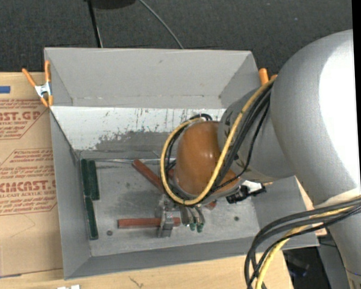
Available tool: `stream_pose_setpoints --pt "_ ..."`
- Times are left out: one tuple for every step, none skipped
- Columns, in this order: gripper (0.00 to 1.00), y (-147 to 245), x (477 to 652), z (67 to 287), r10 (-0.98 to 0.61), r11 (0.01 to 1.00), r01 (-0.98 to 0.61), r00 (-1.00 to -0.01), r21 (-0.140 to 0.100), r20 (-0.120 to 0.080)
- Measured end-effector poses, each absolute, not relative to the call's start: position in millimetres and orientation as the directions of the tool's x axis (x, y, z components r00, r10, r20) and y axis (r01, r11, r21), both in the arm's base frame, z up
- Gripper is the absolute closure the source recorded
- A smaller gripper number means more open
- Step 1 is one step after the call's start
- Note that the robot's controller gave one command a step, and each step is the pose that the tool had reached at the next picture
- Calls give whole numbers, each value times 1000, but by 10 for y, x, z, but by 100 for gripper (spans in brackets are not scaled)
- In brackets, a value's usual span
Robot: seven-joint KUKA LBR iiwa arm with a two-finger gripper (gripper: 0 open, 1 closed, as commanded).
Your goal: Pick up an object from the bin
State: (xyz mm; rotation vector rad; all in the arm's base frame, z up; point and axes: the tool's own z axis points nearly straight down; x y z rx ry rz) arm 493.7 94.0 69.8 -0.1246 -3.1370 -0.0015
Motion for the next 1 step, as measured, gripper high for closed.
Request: stream_pose_setpoints --pt "100 827 4808 2017 100 995 100 -995 1 0"
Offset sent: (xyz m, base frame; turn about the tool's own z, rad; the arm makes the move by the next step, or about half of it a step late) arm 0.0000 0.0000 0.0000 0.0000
